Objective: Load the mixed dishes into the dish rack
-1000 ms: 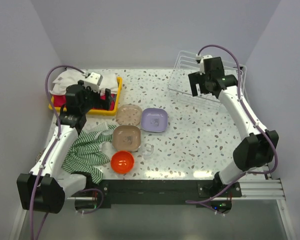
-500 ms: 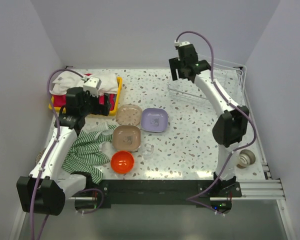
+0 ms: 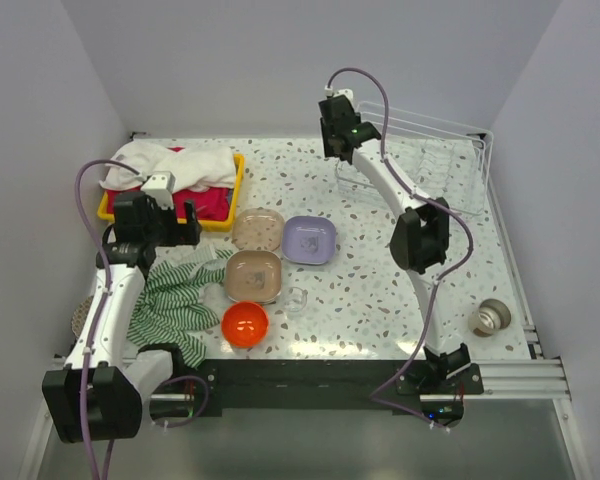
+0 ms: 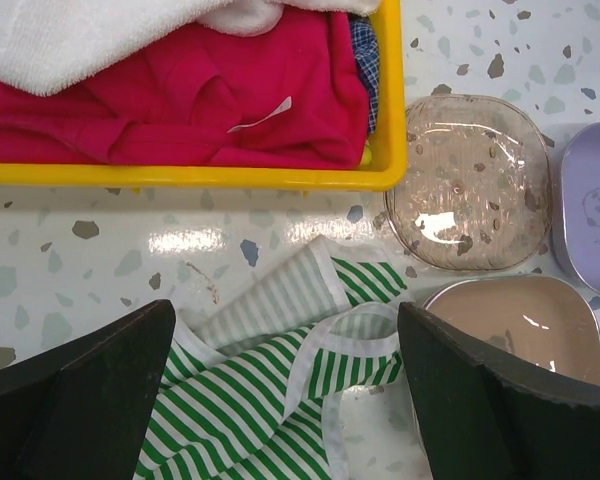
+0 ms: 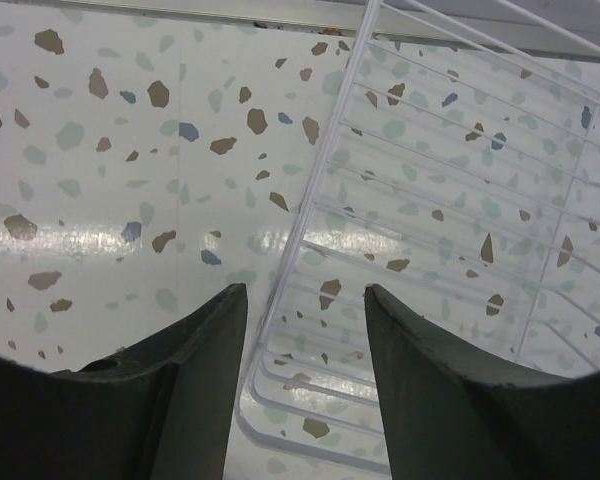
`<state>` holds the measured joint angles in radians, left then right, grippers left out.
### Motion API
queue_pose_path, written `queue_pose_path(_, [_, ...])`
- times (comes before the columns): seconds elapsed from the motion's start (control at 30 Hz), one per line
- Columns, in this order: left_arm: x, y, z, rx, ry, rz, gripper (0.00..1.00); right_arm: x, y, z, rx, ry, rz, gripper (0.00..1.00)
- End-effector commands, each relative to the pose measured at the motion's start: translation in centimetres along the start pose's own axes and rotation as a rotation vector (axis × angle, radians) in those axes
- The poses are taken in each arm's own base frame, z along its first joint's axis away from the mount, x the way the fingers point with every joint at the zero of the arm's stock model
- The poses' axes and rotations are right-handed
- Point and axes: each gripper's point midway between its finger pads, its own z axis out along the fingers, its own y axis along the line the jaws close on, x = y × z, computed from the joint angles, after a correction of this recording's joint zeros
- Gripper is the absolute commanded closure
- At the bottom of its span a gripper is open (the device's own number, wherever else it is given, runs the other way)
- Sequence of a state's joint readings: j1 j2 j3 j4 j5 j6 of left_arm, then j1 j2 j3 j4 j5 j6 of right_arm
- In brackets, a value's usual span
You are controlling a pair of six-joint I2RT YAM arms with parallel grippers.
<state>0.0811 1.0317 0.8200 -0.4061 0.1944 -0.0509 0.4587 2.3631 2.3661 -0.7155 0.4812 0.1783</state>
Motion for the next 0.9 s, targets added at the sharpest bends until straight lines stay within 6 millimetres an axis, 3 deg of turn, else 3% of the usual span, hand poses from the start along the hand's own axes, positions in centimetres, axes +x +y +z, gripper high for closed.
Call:
queue_pose_path(0.0, [-0.5, -0.2, -0.6, 0.018, -0.007, -0.017, 0.02, -2.3, 0.3, -0.3, 0.053, -0.084, 0.086, 0.47])
queue_pose_path(0.13, [-0.6, -0.4, -0.5, 0.029, 0.003, -0.018, 0.02, -1.3, 0.4, 0.8, 0.077, -0.067, 0.088, 0.48])
queue_pose_path(0.27, [-0.9, -0.3, -0.4, 0.026, 0.002, -0.010, 0.02, -0.7, 0.8, 1.5, 0.071, -0.058, 0.085, 0.57])
queue_pose_path(0.4, [-1.0, -0.3, -0.2, 0.026, 0.005, -0.012, 0.02, -0.2, 1.0, 1.8, 0.071, -0.043, 0.079, 0.74])
queue_pose_path(0.53, [-1.8, -0.4, -0.5, 0.032, -0.013, -0.010, 0.02, -0.3, 0.2, 1.1, 0.099, -0.045, 0.093, 1.00])
queue_pose_path(0.73, [-2.2, -0.9, -0.6, 0.056, -0.045, -0.022, 0.02, -2.6, -1.8, -2.1, 0.129, -0.092, 0.103, 1.00])
queue_pose_path(0.87, [-1.4, -1.7, -0.7, 0.093, -0.061, -0.042, 0.02, -3.9, -2.9, -3.9, 0.134, -0.127, 0.095, 1.00])
